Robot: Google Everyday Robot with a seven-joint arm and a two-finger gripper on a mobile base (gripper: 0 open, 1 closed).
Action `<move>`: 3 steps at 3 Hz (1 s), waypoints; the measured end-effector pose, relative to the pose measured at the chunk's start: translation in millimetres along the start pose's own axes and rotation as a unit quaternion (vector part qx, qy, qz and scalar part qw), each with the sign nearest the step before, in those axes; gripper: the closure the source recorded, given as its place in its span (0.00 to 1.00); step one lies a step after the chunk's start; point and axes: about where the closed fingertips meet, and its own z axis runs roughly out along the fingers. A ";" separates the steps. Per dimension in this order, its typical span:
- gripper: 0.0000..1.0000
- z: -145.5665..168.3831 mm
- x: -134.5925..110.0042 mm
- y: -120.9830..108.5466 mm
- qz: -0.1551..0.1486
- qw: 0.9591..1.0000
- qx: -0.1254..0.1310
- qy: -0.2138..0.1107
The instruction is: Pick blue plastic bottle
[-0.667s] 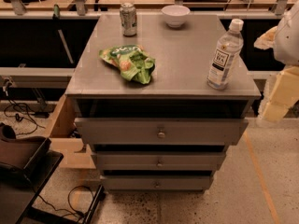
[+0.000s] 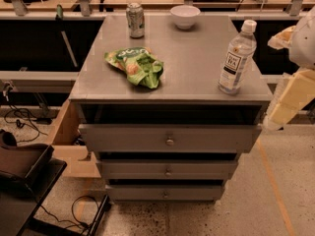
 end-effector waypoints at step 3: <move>0.00 39.7 26.8 -107.0 0.150 0.922 0.082 -0.347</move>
Offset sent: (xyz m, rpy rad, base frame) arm 0.1231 -0.0606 0.0136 0.9132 -0.3985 -0.1530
